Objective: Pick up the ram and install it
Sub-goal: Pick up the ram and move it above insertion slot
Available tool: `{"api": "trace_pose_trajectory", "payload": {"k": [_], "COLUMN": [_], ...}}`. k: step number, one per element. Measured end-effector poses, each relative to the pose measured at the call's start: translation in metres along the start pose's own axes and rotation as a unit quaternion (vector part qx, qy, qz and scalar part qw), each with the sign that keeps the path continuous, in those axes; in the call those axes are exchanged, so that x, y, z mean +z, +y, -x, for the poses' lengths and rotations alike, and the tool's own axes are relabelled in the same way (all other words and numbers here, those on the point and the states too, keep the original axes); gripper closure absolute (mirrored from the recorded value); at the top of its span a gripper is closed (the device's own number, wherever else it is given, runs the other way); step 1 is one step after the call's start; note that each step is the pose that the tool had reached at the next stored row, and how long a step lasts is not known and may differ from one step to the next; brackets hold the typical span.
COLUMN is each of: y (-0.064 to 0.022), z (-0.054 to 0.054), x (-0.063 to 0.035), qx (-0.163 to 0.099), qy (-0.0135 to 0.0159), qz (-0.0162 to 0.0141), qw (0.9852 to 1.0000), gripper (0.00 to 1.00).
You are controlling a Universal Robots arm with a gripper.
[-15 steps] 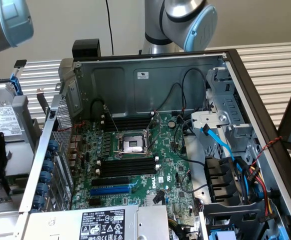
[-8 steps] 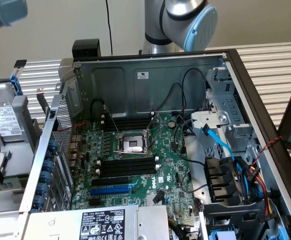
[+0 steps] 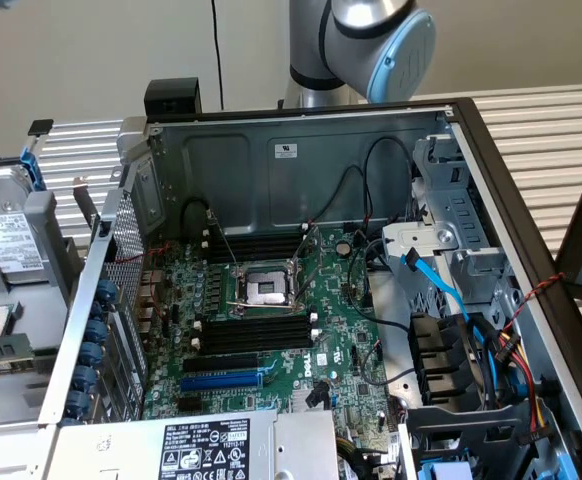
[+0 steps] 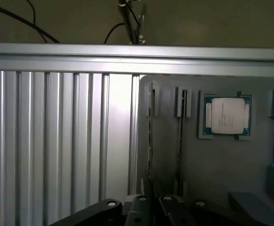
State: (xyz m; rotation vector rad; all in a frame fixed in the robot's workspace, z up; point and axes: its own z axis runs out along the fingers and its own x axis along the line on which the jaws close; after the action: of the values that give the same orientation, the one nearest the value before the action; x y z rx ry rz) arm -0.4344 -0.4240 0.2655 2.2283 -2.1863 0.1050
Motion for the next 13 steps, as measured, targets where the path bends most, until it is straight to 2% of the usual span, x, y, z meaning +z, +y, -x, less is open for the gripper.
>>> {"api": "trace_pose_trajectory", "payload": {"k": [13], "y": [-0.0027], "z": [-0.004], "x": [-0.0561], "qx": [0.021], "qy": [0.0007], "qz": [0.0012], "qw": [0.9998], "gripper": [0.88]}}
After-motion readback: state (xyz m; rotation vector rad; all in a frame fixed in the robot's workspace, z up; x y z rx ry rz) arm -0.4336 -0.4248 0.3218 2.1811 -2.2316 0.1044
